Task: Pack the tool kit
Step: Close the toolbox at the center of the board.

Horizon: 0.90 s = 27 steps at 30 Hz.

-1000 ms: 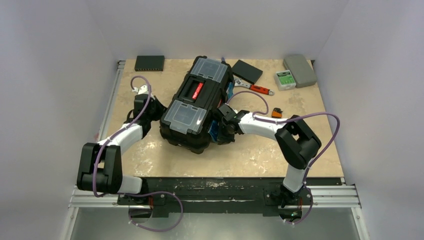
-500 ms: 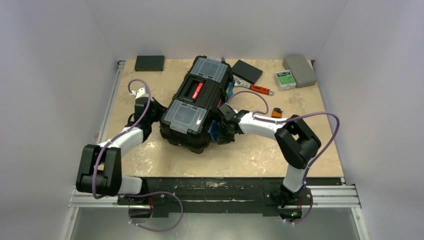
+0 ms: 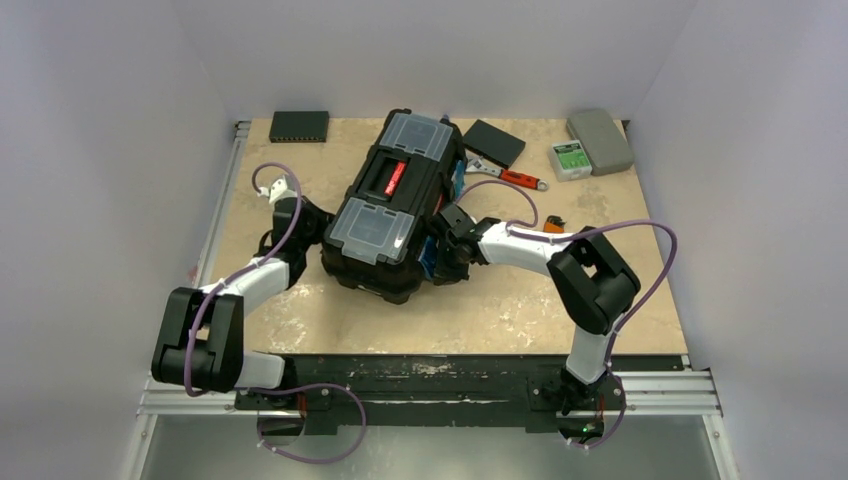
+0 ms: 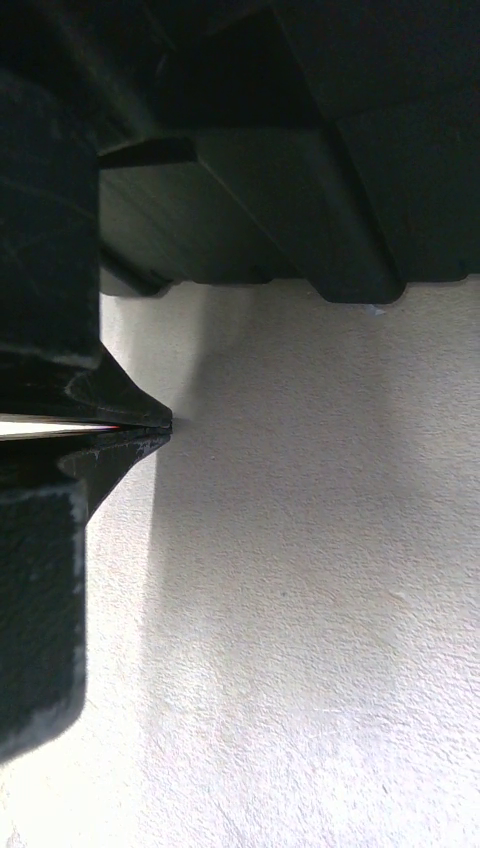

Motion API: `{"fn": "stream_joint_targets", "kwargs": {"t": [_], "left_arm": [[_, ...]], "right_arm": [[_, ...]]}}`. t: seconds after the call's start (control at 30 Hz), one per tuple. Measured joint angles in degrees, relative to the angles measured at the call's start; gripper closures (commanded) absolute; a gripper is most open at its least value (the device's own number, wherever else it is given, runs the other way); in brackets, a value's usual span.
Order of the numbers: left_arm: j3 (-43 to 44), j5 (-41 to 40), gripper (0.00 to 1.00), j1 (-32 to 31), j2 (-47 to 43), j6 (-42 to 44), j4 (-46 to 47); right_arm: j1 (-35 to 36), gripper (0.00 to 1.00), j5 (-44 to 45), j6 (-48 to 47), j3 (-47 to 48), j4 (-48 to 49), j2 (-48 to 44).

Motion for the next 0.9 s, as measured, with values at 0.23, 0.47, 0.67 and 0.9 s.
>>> {"fn": "stream_joint_targets", "kwargs": {"t": [0.23,0.47,0.67,0.9], "left_arm": [[0.0,-3.2,1.0,-1.9,0.7,-1.5,1.0],[-0.7,-7.0,1.0,-3.3,1.0,-4.2,2.7],[1.2,-8.9,1.0,-5.3,-0.1,-3.3,-2.7],[2.9,-9.1,1.0,-10.9,-1.7,-2.2,-7.0]], "right_arm": [[-1.0,1.0,0.7,4.3,0.0,4.2,1.2],[-2.6,1.0,-1.1,2.6,0.1,5.9,1.6],[-5.6,1.0,-4.6,-0.8,-1.1,7.4,1.0],[-13.9,1.0,-5.2,-4.5,-1.7,10.3,0.0]]}}
